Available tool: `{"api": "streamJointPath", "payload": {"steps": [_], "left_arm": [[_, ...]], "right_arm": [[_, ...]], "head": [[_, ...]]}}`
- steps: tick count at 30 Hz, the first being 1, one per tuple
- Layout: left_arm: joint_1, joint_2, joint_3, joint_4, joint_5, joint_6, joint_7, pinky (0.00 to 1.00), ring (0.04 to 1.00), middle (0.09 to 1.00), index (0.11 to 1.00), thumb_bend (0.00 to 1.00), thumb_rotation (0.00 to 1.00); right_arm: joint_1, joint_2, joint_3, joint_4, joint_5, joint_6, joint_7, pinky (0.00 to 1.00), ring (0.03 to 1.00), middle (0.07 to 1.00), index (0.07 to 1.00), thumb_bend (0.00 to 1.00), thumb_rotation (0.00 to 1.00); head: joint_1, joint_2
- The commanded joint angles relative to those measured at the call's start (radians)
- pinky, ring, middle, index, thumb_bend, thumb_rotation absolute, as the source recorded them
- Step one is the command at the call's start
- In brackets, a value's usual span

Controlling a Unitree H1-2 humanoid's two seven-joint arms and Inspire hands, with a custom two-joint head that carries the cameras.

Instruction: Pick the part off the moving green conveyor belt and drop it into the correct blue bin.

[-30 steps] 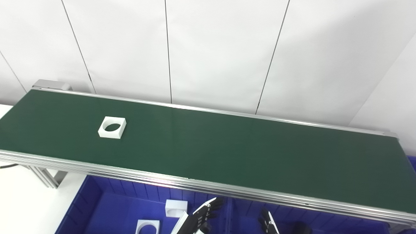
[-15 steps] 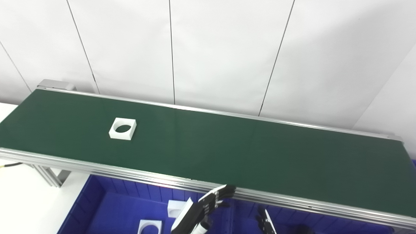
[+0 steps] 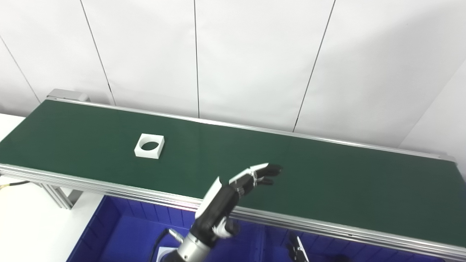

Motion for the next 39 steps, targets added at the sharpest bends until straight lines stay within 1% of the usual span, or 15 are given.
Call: {"api": "streamJointPath", "payload": {"steps": [1, 3, 6, 8, 9, 11, 12, 15, 18, 20, 24, 27, 29, 33, 39], "left_arm": [[-0.062, -0.026, 0.022, -0.043, 0.040, -0.009, 0.032, 0.74, 0.826, 0.836, 0.799, 0.89, 0.98], [-0.105, -0.028, 0.042, -0.046, 0.065, -0.010, 0.047, 0.75, 0.832, 0.844, 0.808, 0.84, 0.98], [-0.165, -0.020, 0.072, -0.053, 0.096, 0.005, 0.057, 0.76, 0.837, 0.854, 0.818, 0.78, 0.93], [-0.204, -0.009, 0.090, -0.053, 0.075, 0.027, 0.051, 0.78, 0.831, 0.843, 0.813, 0.77, 0.75], [-0.225, -0.002, 0.100, -0.049, 0.061, 0.033, 0.047, 0.79, 0.836, 0.839, 0.809, 0.78, 0.60], [-0.261, 0.012, 0.116, -0.042, 0.050, 0.041, 0.043, 0.80, 0.839, 0.837, 0.808, 0.79, 0.54], [-0.277, 0.018, 0.122, -0.039, 0.050, 0.043, 0.043, 0.80, 0.835, 0.831, 0.812, 0.82, 0.45], [-0.330, 0.059, 0.146, -0.030, 0.069, 0.069, 0.034, 0.75, 0.823, 0.828, 0.820, 0.86, 0.31], [-0.373, 0.116, 0.167, -0.010, 0.129, 0.076, 0.034, 0.71, 0.818, 0.840, 0.850, 0.92, 0.28], [-0.403, 0.155, 0.177, 0.012, 0.145, 0.074, 0.026, 0.71, 0.823, 0.845, 0.856, 0.93, 0.27], [-0.457, 0.232, 0.181, 0.052, 0.181, 0.069, 0.004, 0.72, 0.844, 0.862, 0.869, 0.93, 0.19], [-0.498, 0.291, 0.167, 0.093, 0.251, 0.070, -0.009, 0.72, 0.846, 0.867, 0.863, 0.96, 0.21], [-0.528, 0.334, 0.153, 0.130, 0.306, 0.068, -0.021, 0.68, 0.820, 0.866, 0.864, 0.99, 0.21], [-0.562, 0.384, 0.140, 0.187, 0.356, 0.069, -0.034, 0.64, 0.795, 0.858, 0.869, 1.00, 0.15], [-0.613, 0.449, 0.120, 0.286, 0.446, 0.074, -0.034, 0.65, 0.788, 0.836, 0.867, 1.00, 0.18]], "right_arm": [[-0.010, 0.013, 0.002, -0.020, 0.005, -0.051, -0.002, 0.98, 0.975, 1.000, 1.000, 0.81, 1.00], [-0.010, 0.015, 0.004, -0.022, 0.006, -0.051, 0.001, 0.98, 0.976, 1.000, 1.000, 0.82, 1.00], [-0.010, 0.018, 0.006, -0.025, 0.000, -0.051, -0.001, 0.98, 0.974, 0.997, 1.000, 0.82, 1.00], [-0.010, 0.020, 0.008, -0.027, -0.004, -0.051, -0.005, 0.98, 0.971, 0.991, 1.000, 0.84, 1.00], [-0.010, 0.020, 0.008, -0.027, -0.006, -0.051, -0.005, 0.98, 0.970, 0.989, 1.000, 0.85, 1.00], [-0.011, 0.020, 0.010, -0.028, -0.010, -0.051, -0.008, 0.98, 0.969, 0.989, 1.000, 0.85, 1.00], [-0.011, 0.020, 0.010, -0.029, -0.012, -0.051, -0.009, 0.98, 0.968, 0.988, 1.000, 0.85, 1.00], [-0.013, 0.018, 0.012, -0.028, -0.012, -0.051, -0.010, 0.98, 0.965, 0.988, 1.000, 0.84, 1.00], [-0.013, 0.018, 0.012, -0.028, -0.006, -0.051, -0.007, 0.98, 0.962, 0.989, 1.000, 0.83, 1.00], [-0.011, 0.019, 0.011, -0.029, -0.005, -0.051, -0.006, 0.98, 0.961, 0.989, 1.000, 0.83, 1.00], [-0.008, 0.019, 0.011, -0.033, -0.009, -0.051, -0.009, 0.98, 0.963, 0.986, 1.000, 0.85, 1.00], [-0.007, 0.018, 0.012, -0.033, -0.009, -0.051, -0.009, 0.97, 0.959, 0.982, 1.000, 0.85, 1.00], [-0.008, 0.017, 0.013, -0.032, -0.011, -0.051, -0.009, 0.97, 0.958, 0.984, 1.000, 0.85, 1.00], [-0.009, 0.016, 0.017, -0.030, -0.014, -0.051, -0.012, 0.97, 0.956, 0.986, 1.000, 0.85, 1.00], [-0.006, 0.017, 0.016, -0.032, -0.010, -0.051, -0.008, 0.97, 0.955, 0.982, 1.000, 0.85, 1.00]], "head": [[0.002, 0.001], [0.000, 0.002], [-0.002, 0.002], [-0.005, 0.003], [-0.007, 0.004], [-0.007, 0.005], [-0.007, 0.005], [-0.006, 0.005], [-0.003, 0.004], [-0.006, 0.006], [-0.003, 0.008], [-0.002, 0.009], [-0.002, 0.009], [-0.002, 0.009], [-0.003, 0.009]]}}
